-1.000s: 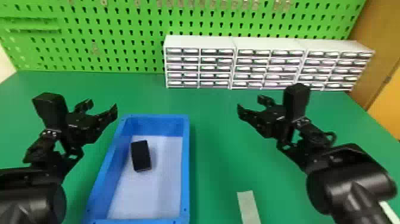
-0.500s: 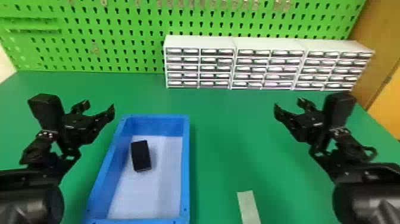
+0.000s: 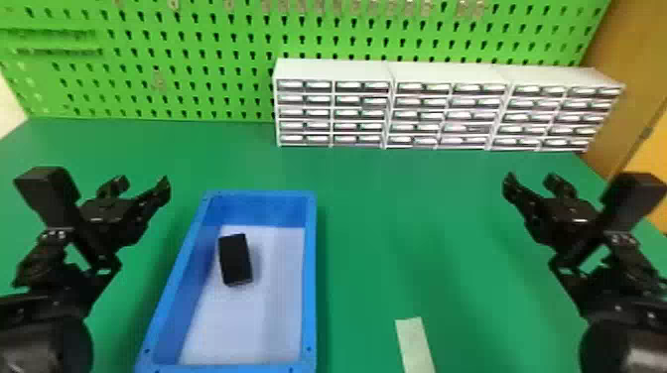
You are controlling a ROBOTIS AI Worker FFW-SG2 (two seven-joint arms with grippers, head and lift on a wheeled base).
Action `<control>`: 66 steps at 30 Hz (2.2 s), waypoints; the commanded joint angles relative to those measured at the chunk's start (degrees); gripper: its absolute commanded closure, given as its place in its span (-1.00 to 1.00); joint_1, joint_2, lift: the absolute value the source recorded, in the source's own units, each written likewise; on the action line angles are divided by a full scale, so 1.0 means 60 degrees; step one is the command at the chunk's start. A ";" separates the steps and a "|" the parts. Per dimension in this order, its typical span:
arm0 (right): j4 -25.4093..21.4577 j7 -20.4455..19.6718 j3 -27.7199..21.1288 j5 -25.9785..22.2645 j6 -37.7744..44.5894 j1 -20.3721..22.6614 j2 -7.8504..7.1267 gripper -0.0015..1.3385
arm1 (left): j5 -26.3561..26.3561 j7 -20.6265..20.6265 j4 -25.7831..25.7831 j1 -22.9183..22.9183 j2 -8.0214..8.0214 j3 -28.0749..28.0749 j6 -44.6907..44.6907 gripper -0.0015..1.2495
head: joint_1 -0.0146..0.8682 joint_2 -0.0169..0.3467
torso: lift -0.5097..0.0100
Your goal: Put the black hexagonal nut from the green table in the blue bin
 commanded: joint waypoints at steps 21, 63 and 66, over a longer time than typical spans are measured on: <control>0.0422 0.0868 -0.1635 -0.2422 0.1190 0.0249 -0.0187 -0.27 | 0.0307 0.0182 0.0077 0.0063 -0.0014 0.0545 -0.0102 -0.22 | 0.60 -0.86 | 0.59; 0.1125 0.1322 -0.1430 -0.2466 0.1527 -0.0146 -0.0245 -0.27 | 0.0746 0.0167 0.0004 -0.0435 -0.0102 -0.0685 -0.0278 -0.22 | 0.60 -0.86 | 0.59; 0.1125 0.1322 -0.1430 -0.2466 0.1527 -0.0117 -0.0260 -0.27 | 0.0761 0.0167 -0.0084 -0.0479 -0.0102 -0.0832 -0.0278 -0.22 | 0.60 -0.86 | 0.59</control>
